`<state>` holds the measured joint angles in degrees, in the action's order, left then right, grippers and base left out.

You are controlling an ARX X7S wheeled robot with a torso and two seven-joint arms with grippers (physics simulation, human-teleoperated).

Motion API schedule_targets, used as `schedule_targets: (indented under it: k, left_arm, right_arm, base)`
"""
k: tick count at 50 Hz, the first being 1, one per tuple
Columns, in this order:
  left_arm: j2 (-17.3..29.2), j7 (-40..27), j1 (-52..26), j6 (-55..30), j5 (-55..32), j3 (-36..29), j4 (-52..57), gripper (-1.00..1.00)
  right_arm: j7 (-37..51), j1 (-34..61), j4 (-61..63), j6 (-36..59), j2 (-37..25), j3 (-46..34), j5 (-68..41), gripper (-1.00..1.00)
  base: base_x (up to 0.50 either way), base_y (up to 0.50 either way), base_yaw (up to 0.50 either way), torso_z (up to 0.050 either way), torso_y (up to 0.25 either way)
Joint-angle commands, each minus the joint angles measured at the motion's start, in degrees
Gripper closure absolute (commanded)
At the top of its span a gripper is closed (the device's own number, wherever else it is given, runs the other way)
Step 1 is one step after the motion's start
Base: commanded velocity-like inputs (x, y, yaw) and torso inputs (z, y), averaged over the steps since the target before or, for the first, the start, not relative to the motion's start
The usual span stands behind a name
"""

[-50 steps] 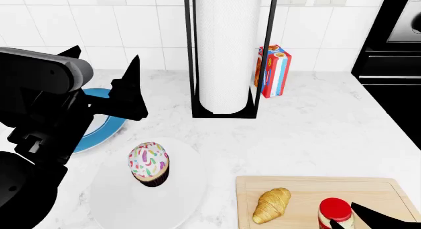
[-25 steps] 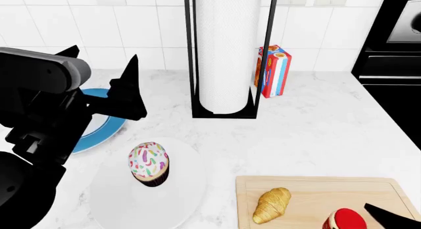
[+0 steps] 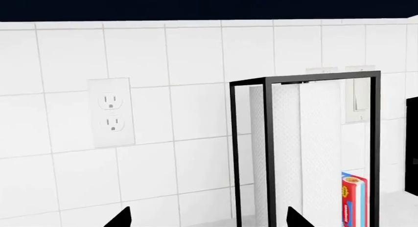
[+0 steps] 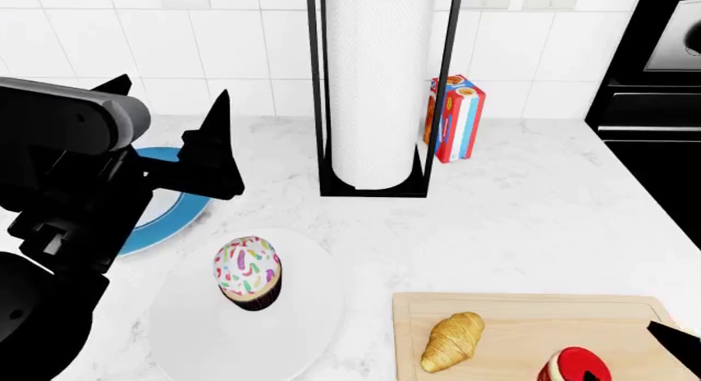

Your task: From the different types of pastries on the counter, select a croissant and place it on the cutting board. Then retrieve a jar of jam from the cabinet and place it alongside the croissant on the cutting board.

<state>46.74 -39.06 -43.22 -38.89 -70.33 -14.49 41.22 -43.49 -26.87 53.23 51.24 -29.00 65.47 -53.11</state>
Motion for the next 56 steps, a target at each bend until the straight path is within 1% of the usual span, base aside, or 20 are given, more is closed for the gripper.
schedule_targets:
  k: [1, 3, 4, 5, 10, 17, 26, 34, 39, 49, 56]
  left_arm:
    - [0.0, -0.1, -0.3, 0.0, -0.1, 0.0, 0.0, -1.0]
    - [0.1, -0.1, -0.3, 0.0, -0.2, 0.0, 0.0, -1.0]
    - [0.1, -0.1, -0.4, -0.1, -0.3, 0.0, 0.0, -1.0]
    - [0.1, -0.2, -0.4, -0.1, -0.3, 0.0, 0.0, -1.0]
    - [0.2, -0.3, -0.6, -0.2, -0.5, -0.1, 0.1, -1.0]
    - [0.5, -0.6, -0.7, -0.3, -0.9, 0.0, 0.3, -1.0]
    - [0.7, -0.6, -0.8, -0.4, -1.1, 0.0, 0.3, -1.0]
    - [1.4, -0.7, -0.9, -0.4, -1.6, 0.5, 0.3, -1.0]
    - [2.5, -1.2, -0.6, 0.1, -2.4, 1.8, 0.3, -1.0]
    - [5.9, -4.0, 2.1, 2.4, -4.2, 7.1, 0.0, -1.0]
    - [7.9, -5.5, 4.0, 3.7, -5.1, 10.3, 0.1, -1.0]
  right_arm:
    - [4.9, -0.3, 1.3, 5.0, -5.1, 13.0, -17.1, -1.0]
    - [6.1, -0.9, 0.7, 5.3, -6.3, 15.6, -20.4, -1.0]
    - [6.1, -0.9, 0.7, 5.3, -6.3, 15.6, -20.4, -1.0]
    - [7.1, -1.5, -0.1, 5.3, -7.5, 18.3, -23.5, -1.0]
    - [9.6, -3.4, -2.8, 5.4, -10.4, 25.0, -30.3, -1.0]
    - [13.3, -6.2, -7.9, 5.5, -15.4, 33.7, -37.7, -1.0]
    - [17.7, -8.1, -12.7, 5.6, -20.6, 38.8, -42.5, -1.0]
    - [17.9, -7.9, -14.7, 6.0, -21.5, 39.7, -42.0, -1.0]
    - [17.1, -8.3, -16.2, 6.8, -21.5, 41.7, -41.8, -1.0]
    - [13.5, -8.6, -19.3, 8.1, -20.7, 44.3, -38.2, -1.0]
    - [11.6, -8.3, -20.6, 8.3, -20.1, 44.5, -35.7, -1.0]
  base:
    - [0.0, 0.0, 0.0, 0.0, 0.0]
    - [0.0, 0.0, 0.0, 0.0, 0.0]
    - [0.0, 0.0, 0.0, 0.0, 0.0]
    - [0.0, 0.0, 0.0, 0.0, 0.0]
    - [0.0, 0.0, 0.0, 0.0, 0.0]
    - [0.0, 0.0, 0.0, 0.0, 0.0]
    - [0.0, 0.0, 0.0, 0.0, 0.0]
    - [0.0, 0.0, 0.0, 0.0, 0.0]
    - [0.0, 0.0, 0.0, 0.0, 0.0]
    - [0.0, 0.0, 0.0, 0.0, 0.0]
    - [0.0, 0.0, 0.0, 0.0, 0.0]
